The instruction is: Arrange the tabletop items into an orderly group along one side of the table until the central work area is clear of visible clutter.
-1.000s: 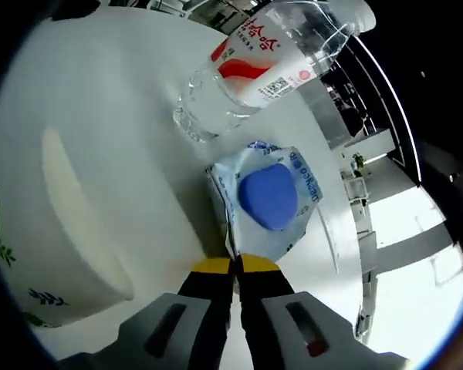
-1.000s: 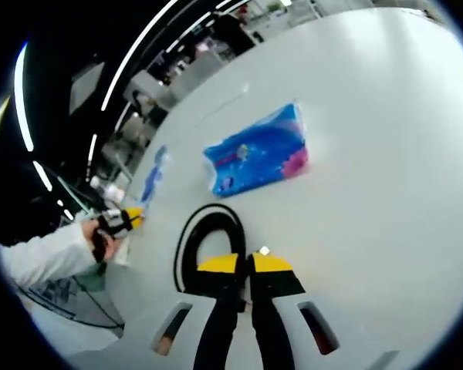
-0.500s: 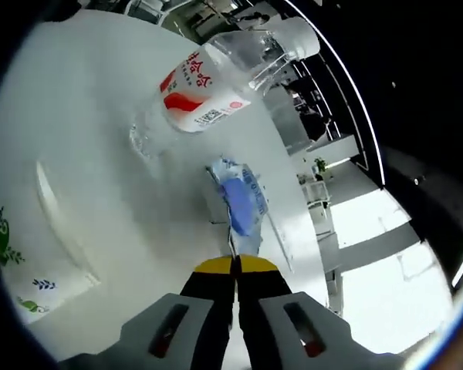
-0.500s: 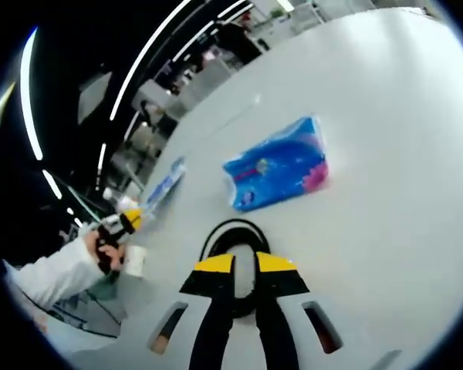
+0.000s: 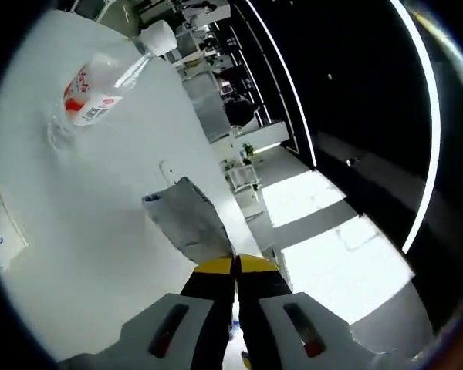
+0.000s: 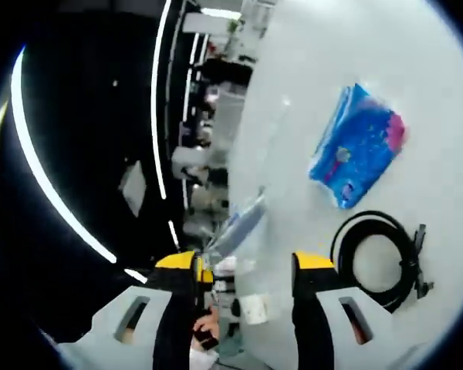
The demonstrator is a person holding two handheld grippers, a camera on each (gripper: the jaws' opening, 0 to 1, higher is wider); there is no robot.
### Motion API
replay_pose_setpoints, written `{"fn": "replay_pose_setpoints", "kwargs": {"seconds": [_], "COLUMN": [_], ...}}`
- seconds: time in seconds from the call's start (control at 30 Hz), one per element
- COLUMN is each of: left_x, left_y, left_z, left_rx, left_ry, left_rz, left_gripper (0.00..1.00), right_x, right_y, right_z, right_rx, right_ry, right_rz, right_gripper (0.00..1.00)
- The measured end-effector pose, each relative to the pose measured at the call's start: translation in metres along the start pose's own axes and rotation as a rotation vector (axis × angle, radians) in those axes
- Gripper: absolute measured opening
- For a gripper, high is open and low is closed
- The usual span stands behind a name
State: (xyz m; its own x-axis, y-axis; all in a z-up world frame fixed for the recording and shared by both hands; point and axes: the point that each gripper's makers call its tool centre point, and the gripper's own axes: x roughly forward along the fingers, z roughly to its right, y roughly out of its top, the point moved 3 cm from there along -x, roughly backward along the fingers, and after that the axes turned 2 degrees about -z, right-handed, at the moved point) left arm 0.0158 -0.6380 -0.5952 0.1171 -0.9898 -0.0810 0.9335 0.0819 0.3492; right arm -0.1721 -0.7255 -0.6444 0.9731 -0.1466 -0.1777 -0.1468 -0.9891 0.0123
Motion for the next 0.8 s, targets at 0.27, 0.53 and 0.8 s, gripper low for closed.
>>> {"fn": "replay_pose_setpoints", "kwargs": {"seconds": [0.27, 0.53, 0.8], "left_x": [-0.019, -0.048, -0.07], "left_y": [-0.023, -0.027, -0.045], "left_z": [0.067, 0.103, 0.129], "left_rx": [0.066, 0.193, 0.332], "left_ry": [-0.251, -0.379, -0.497], "left_rz": [-0.102, -0.219, -0.347], "left_gripper": [0.0, 0.0, 0.0], "right_x": [0.041, 0.043, 0.036], "right_y": [-0.009, 0.021, 0.028], "right_z": [-0.008, -0.032, -0.025], "right_rx": [0.29, 0.288, 0.213], "right_ry": [0.076, 0.191, 0.141], "right_rz": [0.038, 0.16, 0.145], "right_gripper": [0.81, 0.94, 0.75]}}
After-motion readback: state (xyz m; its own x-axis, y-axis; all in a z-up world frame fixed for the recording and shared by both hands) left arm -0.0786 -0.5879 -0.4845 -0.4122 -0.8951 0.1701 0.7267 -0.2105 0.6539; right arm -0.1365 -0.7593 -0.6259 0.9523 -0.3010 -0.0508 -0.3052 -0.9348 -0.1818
